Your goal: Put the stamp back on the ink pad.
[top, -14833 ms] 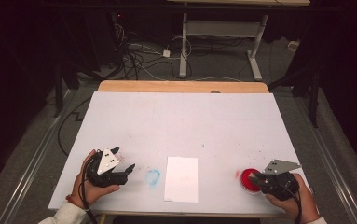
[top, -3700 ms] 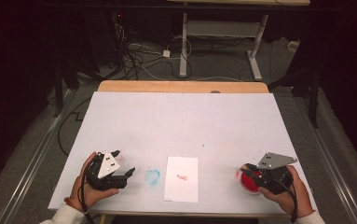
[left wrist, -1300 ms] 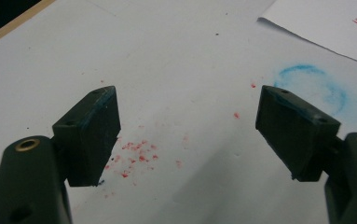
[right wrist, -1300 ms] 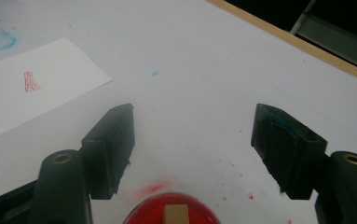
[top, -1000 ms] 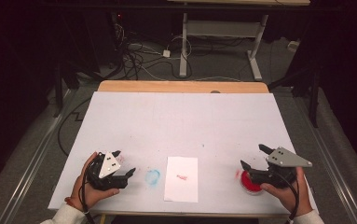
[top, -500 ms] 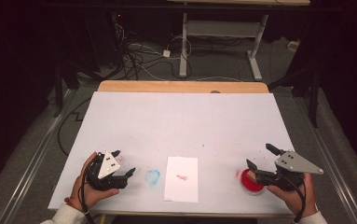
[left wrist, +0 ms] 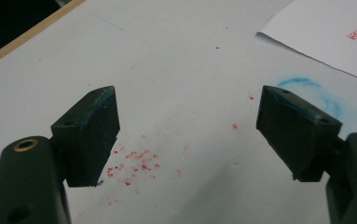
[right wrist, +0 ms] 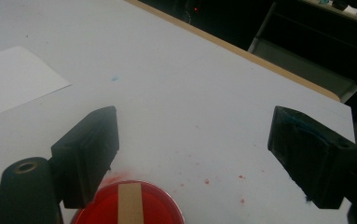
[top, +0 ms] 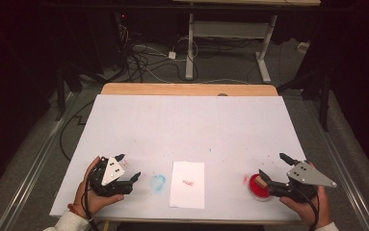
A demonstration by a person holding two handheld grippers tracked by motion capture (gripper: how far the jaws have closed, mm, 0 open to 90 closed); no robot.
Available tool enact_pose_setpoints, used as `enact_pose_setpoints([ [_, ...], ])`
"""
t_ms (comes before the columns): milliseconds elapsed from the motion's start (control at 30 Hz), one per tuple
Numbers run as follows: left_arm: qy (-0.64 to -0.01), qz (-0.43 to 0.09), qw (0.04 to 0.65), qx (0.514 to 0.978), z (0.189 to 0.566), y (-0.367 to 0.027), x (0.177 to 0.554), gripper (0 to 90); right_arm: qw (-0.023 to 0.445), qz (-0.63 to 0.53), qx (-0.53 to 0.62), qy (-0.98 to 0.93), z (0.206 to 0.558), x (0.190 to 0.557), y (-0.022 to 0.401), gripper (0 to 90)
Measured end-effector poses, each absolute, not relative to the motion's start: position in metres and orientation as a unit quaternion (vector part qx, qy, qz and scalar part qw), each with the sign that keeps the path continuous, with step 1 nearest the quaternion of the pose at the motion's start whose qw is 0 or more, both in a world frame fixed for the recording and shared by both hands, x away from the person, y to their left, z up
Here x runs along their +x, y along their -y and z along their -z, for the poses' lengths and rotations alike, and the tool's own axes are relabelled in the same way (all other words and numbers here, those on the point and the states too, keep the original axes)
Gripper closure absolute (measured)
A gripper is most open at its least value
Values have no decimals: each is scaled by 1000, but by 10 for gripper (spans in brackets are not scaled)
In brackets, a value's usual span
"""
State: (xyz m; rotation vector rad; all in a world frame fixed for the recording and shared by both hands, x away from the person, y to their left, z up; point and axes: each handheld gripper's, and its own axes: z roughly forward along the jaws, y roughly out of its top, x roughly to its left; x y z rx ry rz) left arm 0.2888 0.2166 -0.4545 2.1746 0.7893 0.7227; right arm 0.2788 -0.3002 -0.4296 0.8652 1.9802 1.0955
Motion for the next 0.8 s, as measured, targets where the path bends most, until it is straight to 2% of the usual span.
enact_pose_setpoints([
  [267,-296,-282,347,844,456,-211,286,200,338,-432,325,-771,441,274,294,156],
  [800,-298,-285,350,841,456,-216,282,193,345,-433,312,-772,442,273,289,157],
])
